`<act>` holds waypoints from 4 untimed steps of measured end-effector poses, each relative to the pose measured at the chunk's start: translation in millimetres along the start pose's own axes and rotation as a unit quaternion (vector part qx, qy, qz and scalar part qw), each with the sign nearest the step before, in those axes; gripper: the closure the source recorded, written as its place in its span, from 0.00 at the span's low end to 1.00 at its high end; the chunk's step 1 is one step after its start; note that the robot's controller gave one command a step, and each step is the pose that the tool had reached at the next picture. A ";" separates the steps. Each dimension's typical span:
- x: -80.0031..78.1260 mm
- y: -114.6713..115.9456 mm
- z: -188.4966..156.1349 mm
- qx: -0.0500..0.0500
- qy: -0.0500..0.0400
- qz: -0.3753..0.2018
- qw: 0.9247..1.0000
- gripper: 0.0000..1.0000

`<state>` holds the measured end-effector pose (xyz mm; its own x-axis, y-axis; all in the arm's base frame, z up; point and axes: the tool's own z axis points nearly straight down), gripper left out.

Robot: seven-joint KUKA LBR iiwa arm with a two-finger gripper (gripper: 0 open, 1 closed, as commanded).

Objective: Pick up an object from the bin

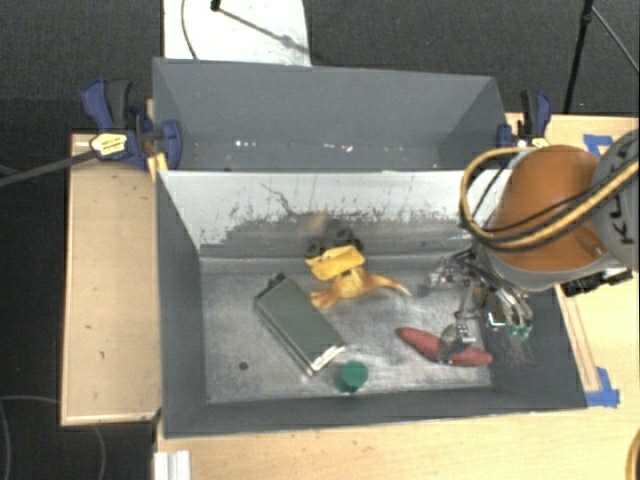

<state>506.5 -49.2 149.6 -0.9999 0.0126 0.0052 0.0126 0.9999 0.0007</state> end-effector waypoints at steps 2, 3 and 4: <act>12.6 -6.1 44.3 0.000 -0.008 0.057 0.998 0.00; 14.0 -8.5 94.9 0.000 -0.014 0.082 0.997 0.00; 17.8 -7.6 66.5 0.000 -0.007 0.082 0.997 0.00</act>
Offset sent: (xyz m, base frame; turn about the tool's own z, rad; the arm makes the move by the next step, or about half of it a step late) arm -0.0266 -0.0102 -0.0796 0.1927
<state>488.3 -56.6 83.2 -0.9843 0.1762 -0.0097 0.1762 0.9843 0.0008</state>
